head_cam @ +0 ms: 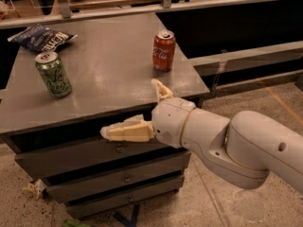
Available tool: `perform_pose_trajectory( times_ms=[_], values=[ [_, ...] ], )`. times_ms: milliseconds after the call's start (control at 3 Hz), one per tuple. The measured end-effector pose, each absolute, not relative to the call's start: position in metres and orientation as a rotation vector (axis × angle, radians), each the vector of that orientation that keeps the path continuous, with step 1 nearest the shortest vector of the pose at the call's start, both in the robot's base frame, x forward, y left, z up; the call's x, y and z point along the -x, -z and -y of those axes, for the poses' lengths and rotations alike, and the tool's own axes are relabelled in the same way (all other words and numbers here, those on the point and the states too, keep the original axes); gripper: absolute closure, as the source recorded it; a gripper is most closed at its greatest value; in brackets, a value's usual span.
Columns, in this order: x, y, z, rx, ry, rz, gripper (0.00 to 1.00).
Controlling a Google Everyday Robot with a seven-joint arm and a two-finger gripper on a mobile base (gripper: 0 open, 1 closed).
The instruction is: Move green can near coke can
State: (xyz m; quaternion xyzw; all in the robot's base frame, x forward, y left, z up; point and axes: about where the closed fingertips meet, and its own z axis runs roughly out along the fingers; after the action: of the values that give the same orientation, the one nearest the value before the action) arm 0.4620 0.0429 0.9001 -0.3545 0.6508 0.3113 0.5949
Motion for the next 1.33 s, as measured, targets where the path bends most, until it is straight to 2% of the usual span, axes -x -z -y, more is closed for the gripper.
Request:
perform_pose_trajectory(
  times_ms=[1333],
  values=[
    [-0.553,-0.868,-0.105,0.791,-0.688,-1.519,0.00]
  ],
)
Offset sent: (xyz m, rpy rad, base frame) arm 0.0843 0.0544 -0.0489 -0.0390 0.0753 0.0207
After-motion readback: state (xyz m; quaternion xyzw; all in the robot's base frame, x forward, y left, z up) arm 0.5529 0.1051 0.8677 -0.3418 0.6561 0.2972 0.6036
